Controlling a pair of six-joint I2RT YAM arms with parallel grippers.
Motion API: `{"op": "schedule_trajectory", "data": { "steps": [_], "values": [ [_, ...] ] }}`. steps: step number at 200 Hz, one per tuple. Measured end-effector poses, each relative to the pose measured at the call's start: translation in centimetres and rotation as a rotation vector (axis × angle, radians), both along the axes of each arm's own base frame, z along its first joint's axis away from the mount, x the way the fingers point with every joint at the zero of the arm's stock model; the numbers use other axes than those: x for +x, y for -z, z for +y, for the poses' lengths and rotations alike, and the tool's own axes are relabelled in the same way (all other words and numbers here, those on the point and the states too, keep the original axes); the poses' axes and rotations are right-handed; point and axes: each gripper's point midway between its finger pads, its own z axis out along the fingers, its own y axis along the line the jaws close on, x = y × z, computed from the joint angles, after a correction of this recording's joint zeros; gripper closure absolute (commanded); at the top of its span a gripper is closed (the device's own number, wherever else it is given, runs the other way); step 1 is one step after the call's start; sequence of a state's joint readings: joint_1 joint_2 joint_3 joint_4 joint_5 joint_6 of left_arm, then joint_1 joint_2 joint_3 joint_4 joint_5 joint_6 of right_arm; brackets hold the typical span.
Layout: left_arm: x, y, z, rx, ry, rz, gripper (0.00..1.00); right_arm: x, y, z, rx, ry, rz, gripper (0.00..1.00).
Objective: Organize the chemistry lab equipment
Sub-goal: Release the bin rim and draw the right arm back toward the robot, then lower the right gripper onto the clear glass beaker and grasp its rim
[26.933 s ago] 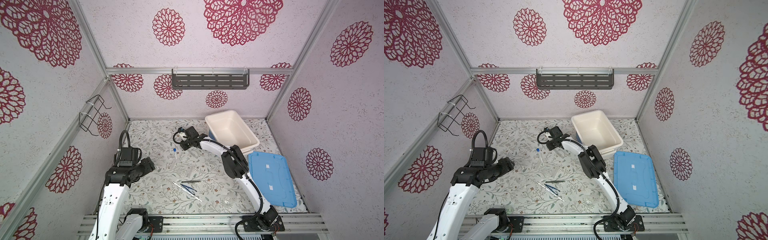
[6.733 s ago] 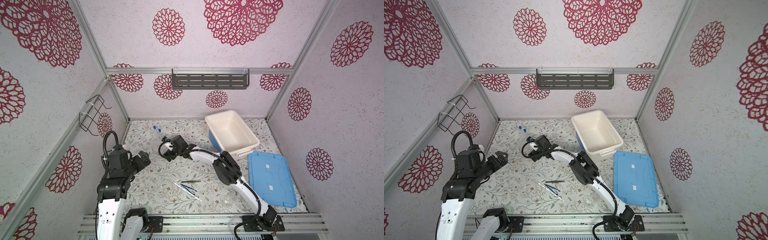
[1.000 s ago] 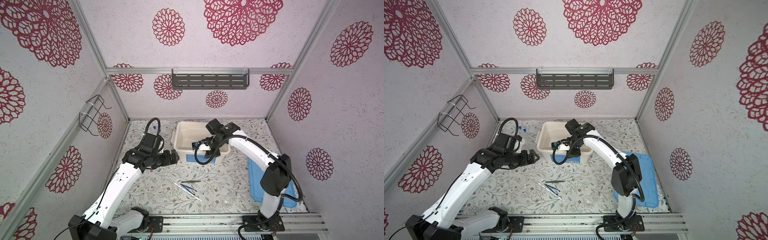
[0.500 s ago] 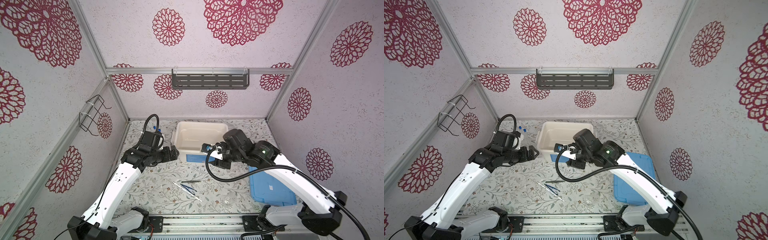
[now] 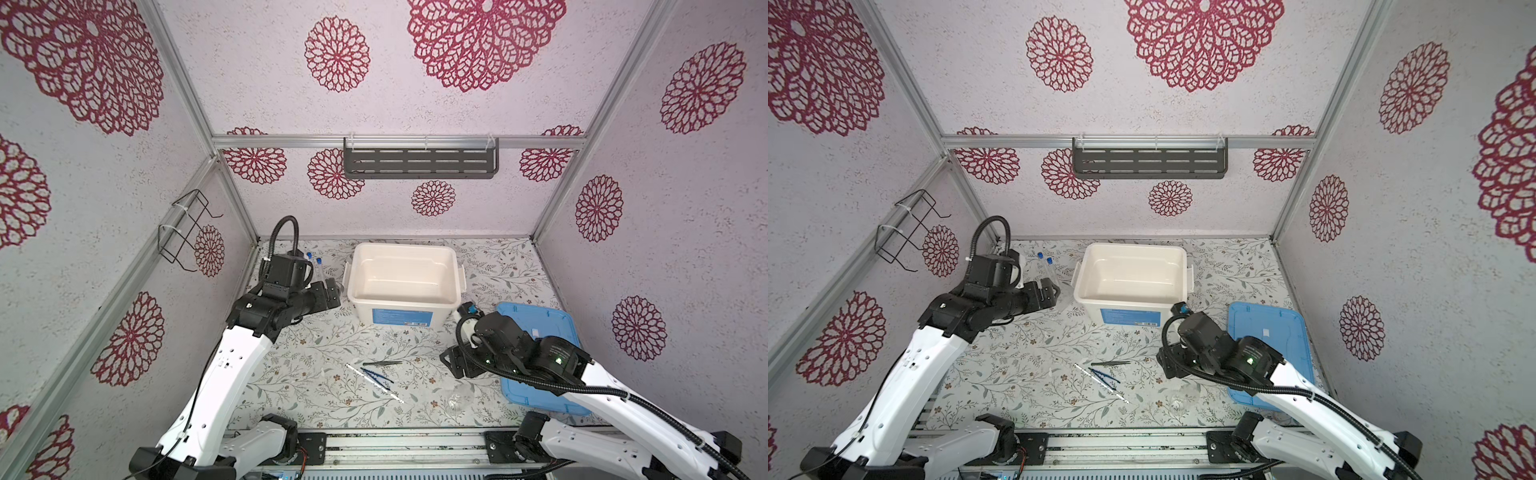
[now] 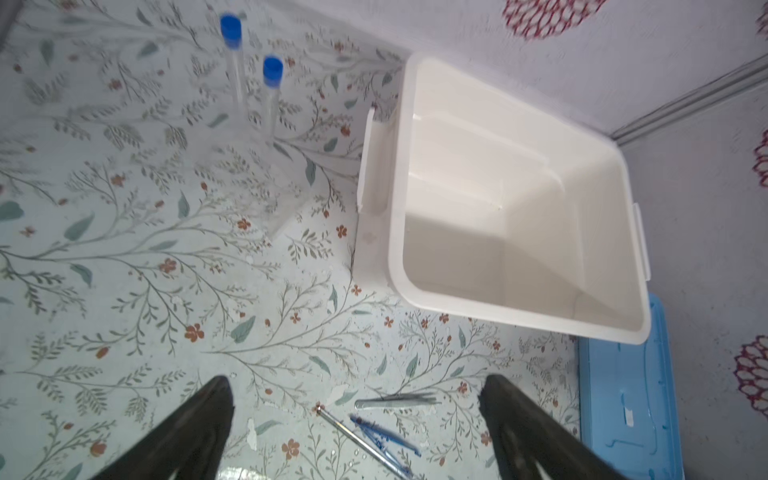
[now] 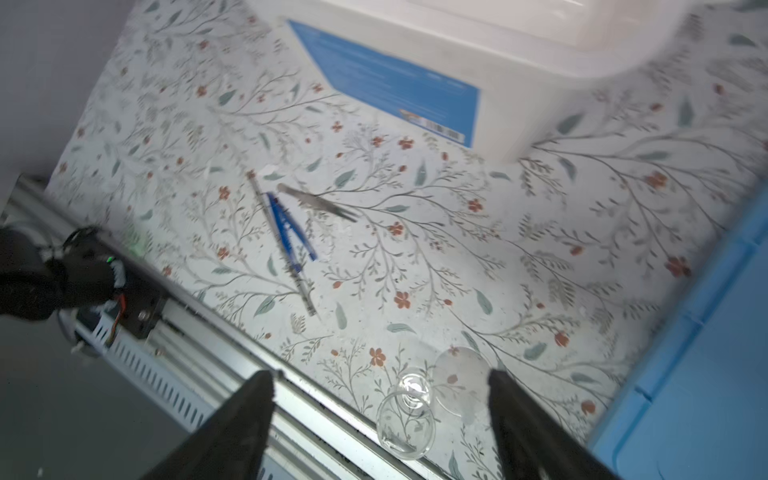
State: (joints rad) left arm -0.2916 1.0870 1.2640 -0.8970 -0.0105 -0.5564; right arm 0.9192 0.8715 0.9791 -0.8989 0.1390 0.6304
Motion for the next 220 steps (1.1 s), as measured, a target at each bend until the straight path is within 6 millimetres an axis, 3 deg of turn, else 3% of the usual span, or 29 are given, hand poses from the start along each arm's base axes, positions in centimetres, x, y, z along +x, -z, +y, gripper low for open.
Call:
{"op": "schedule_trajectory", "data": {
  "steps": [18,38,57,80,92,110,140,184,220],
  "values": [
    [-0.5,-2.7,0.5,-0.005,-0.002,-0.111,0.03,0.1,1.2,-2.6,0.013,0.233,0.053,0.01],
    [-0.6,-3.7,0.9,0.001,-0.015,-0.159,0.03,-0.6,3.2,-4.7,0.014,0.412,0.130,0.01],
    [-0.4,-2.3,1.7,0.023,-0.060,-0.151,0.01,-1.3,4.9,-5.3,0.052,0.481,0.175,0.02],
    [0.1,-0.3,1.9,0.051,-0.073,-0.099,0.02,-2.8,6.8,-6.1,0.167,0.545,0.223,0.20],
    [0.3,-0.2,1.9,0.066,-0.072,-0.100,0.02,-3.4,7.4,-6.4,0.186,0.557,0.251,0.20],
    [0.2,-0.3,2.4,0.090,-0.082,-0.107,0.03,-3.8,8.6,-5.6,0.127,0.555,0.319,0.19],
    [-0.5,-0.8,3.0,0.109,-0.094,-0.126,0.03,-3.4,10.0,-3.7,-0.046,0.508,0.403,0.30],
    [-1.3,-0.1,3.2,0.115,-0.087,-0.107,0.03,-2.7,8.4,-0.8,-0.142,0.377,0.450,0.45],
    [-1.3,0.1,2.9,0.105,-0.077,-0.099,0.03,-4.8,9.2,-1.5,-0.109,0.326,0.494,0.60]
  ]
}}
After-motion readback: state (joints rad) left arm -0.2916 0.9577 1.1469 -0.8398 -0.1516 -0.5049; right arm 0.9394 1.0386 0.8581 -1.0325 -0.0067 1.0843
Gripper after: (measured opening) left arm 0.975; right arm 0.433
